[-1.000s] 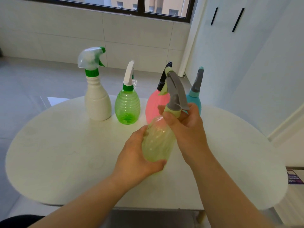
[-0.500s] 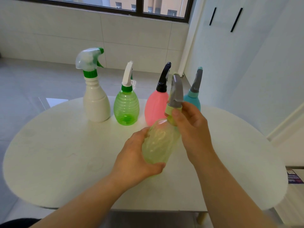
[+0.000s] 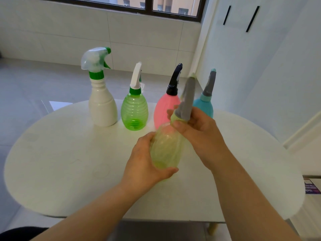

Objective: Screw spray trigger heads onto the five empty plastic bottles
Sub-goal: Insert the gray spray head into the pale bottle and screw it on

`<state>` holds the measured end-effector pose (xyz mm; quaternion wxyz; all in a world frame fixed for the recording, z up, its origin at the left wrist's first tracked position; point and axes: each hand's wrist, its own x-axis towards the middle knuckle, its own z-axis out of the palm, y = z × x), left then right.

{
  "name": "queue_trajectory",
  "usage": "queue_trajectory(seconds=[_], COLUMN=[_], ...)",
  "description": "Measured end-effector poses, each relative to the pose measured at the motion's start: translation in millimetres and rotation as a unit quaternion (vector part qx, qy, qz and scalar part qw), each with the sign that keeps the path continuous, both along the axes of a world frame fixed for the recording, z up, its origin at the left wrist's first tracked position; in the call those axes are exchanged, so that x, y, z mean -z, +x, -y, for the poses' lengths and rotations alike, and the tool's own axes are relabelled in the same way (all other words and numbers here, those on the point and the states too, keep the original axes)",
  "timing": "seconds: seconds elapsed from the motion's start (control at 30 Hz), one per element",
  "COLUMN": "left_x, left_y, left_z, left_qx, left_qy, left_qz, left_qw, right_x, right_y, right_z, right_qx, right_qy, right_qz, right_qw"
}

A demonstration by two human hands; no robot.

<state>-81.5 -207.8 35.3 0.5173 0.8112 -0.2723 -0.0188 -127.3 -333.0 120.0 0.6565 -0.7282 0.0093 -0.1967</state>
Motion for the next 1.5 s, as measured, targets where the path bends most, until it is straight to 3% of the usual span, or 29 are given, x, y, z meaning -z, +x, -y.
queue_trajectory(seconds=[0.1,0.23,0.3,0.4,0.57,0.63,0.7,0.77,0.87,0.97,1.03,1.17,1.3,1.4,1.5], left_x=[-1,-19,-26,-21,-20,-26,-35,-36,-28,-27,-32,-44,-38,-36,-38], left_y=[-1,16,23,21,0,9,22,28,13,-4,3,25,24,21,21], left_z=[1,-11,-15,-8,7,2,-4,-7,4,11,7,-5,0,3,4], left_qx=[0.004,0.178,0.217,0.171,0.012,0.086,0.202,0.224,0.097,-0.031,0.020,0.211,0.165,0.153,0.157], left_qy=[-0.002,-0.026,-0.016,-0.042,0.032,0.045,0.027,0.005,-0.014,0.054,0.072,0.032,-0.016,-0.024,-0.015], left_qz=[-0.029,-0.103,-0.119,-0.127,-0.007,-0.023,-0.099,-0.128,-0.084,0.038,0.038,-0.102,-0.091,-0.082,-0.093], left_qw=[1.000,0.978,0.969,0.976,0.999,0.995,0.974,0.966,0.992,0.997,0.996,0.972,0.982,0.984,0.983], right_x=[-4,-10,-10,-7,-4,-5,-6,-5,-2,2,2,-2,3,6,6], right_y=[4,3,2,3,3,1,0,1,4,6,4,1,4,-1,-10], right_z=[-5,0,1,-1,-3,-1,0,0,-5,-11,-8,-2,-9,-10,-9], right_qx=[0.003,-0.073,-0.092,-0.056,0.015,-0.019,-0.058,-0.062,-0.010,0.057,0.039,-0.044,0.007,0.042,0.015], right_qy=[-0.073,-0.057,-0.042,-0.031,-0.043,-0.020,0.007,0.017,0.019,-0.022,-0.025,-0.014,-0.014,-0.089,-0.146], right_qz=[-0.030,-0.056,-0.053,-0.039,-0.026,-0.027,-0.029,-0.031,-0.012,0.016,0.009,-0.013,0.007,-0.005,0.000], right_qw=[0.997,0.994,0.993,0.997,0.999,0.999,0.998,0.997,1.000,0.998,0.999,0.999,1.000,0.995,0.989])
